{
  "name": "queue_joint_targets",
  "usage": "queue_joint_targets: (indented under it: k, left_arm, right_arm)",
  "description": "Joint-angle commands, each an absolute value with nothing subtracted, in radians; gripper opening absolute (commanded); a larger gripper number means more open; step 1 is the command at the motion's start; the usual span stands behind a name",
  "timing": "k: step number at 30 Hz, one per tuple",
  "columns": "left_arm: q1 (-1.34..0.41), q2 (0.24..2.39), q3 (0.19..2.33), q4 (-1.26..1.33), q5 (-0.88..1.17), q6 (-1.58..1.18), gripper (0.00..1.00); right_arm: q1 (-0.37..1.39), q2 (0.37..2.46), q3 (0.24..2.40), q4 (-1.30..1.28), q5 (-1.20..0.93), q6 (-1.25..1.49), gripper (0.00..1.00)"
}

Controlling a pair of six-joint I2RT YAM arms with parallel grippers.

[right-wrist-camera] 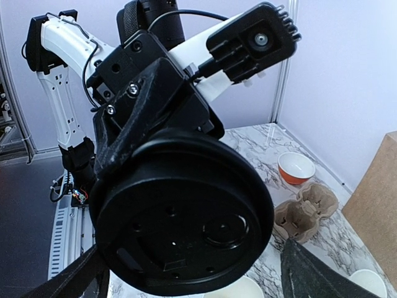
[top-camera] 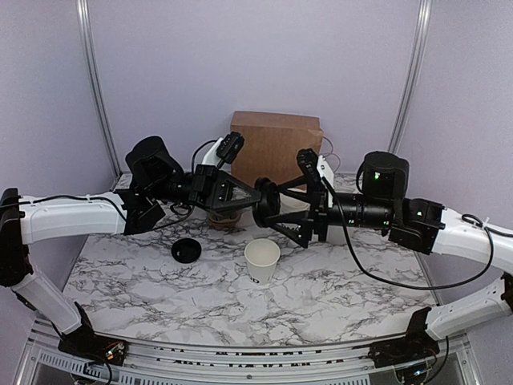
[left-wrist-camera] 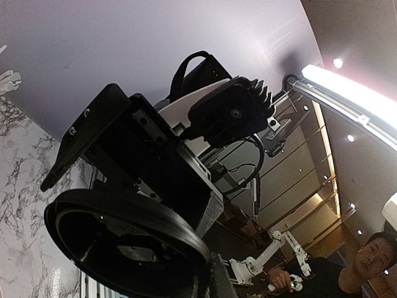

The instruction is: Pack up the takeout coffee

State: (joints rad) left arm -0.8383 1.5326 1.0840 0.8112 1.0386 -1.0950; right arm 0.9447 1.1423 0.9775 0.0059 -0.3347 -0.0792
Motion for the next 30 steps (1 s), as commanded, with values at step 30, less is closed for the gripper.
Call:
queue_joint_targets:
  k: [30]
  left_arm:
    - [-0.844,1.58,1.131,0.861,1.042,-1.093,0.01]
  right_arm:
    - [0.953,1.167,1.024,0.017,-0.28,-0.049,0.73]
